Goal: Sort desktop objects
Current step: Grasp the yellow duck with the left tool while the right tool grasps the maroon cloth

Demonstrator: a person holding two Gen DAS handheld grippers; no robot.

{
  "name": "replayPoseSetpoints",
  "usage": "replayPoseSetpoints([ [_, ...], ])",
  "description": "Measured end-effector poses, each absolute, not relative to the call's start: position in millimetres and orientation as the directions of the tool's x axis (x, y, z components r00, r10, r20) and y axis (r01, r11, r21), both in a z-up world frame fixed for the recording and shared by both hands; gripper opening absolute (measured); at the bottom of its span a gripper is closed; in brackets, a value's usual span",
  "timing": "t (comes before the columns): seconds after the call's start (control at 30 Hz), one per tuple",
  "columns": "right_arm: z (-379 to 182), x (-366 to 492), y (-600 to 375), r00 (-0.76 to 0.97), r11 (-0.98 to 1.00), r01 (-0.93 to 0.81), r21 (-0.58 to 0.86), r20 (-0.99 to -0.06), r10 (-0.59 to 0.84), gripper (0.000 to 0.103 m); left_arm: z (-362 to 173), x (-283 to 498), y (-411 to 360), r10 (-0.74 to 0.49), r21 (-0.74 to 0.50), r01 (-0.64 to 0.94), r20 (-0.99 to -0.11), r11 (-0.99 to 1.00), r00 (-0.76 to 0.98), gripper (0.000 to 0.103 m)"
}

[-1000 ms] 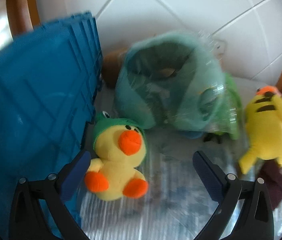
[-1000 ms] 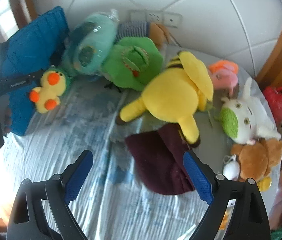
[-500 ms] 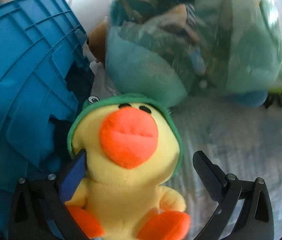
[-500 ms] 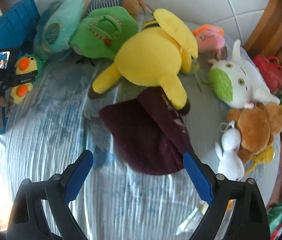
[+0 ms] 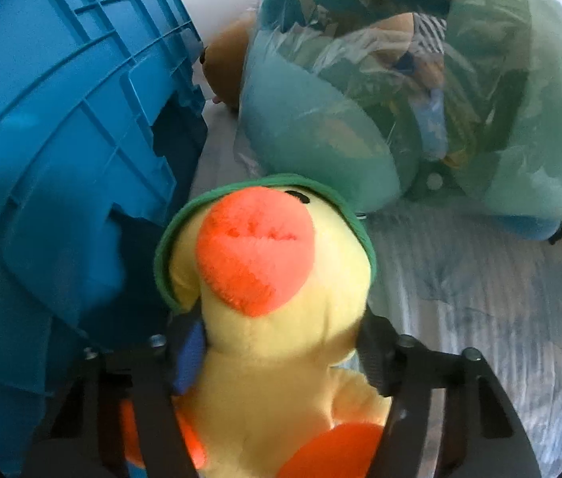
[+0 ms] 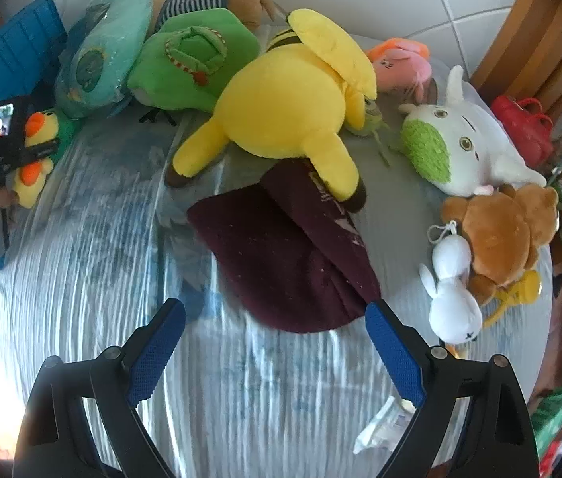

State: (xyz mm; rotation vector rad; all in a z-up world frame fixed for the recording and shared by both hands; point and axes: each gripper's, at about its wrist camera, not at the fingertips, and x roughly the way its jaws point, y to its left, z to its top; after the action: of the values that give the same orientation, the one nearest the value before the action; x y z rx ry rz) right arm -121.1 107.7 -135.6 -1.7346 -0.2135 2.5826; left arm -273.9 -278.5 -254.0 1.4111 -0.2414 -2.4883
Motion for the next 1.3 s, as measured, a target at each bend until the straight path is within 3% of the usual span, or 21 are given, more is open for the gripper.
replayPoseSetpoints([
  [0.13, -134.5, -120.2, 104.1, -0.385, -0.990, 0.068, -0.123, -0.919, 0.088, 0.092, -245.5, -268.2, -276.5, -0.295, 0.256, 0.147, -0.818, -0.956, -0.493, 0.054],
  [0.47, -140.2, -120.9, 111.8, -0.390, -0.991, 0.067, -0.115, -0.917, 0.080, 0.093, -180.4, -211.7, -236.6, -0.167, 0.141, 0.089, -0.807, -0.986, -0.566, 0.054],
  [0.73, -182.1, -157.1, 133.0, -0.399, -0.983, 0.130, -0.128, -0.915, 0.067, 0.100, -122.0, -146.5, -190.1, -0.107, 0.154, -0.025, -0.787, -0.988, -0.607, 0.054],
  [0.97, -241.3, -210.0, 148.1, -0.317, -0.972, 0.216, -0.087, -0.948, 0.014, 0.100, -108.2, -125.5, -186.4, -0.128, 0.164, -0.002, -0.781, -0.986, -0.611, 0.054],
  [1.03, -250.6, -215.1, 147.2, -0.299, -0.964, 0.247, -0.102, -0.954, 0.025, 0.092, -104.1, -122.0, -186.2, -0.136, 0.161, 0.015, -0.778, -0.987, -0.614, 0.055],
  [1.17, -235.0, -214.7, 153.9, -0.304, -0.968, 0.236, -0.083, -0.953, 0.007, 0.030, -95.7, -112.8, -178.9, -0.143, 0.153, 0.037, -0.767, -0.987, -0.625, 0.055],
  [1.27, -221.2, -205.3, 149.6, -0.298, -0.957, 0.278, -0.076, -0.954, -0.011, 0.013, -89.8, -108.1, -171.3, -0.139, 0.148, 0.040, -0.760, -0.988, -0.635, 0.055],
  [1.3, -215.9, -201.1, 147.5, -0.301, -0.954, 0.291, -0.076, -0.954, -0.015, 0.012, -87.8, -106.8, -168.1, -0.137, 0.146, 0.038, -0.758, -0.989, -0.638, 0.055],
])
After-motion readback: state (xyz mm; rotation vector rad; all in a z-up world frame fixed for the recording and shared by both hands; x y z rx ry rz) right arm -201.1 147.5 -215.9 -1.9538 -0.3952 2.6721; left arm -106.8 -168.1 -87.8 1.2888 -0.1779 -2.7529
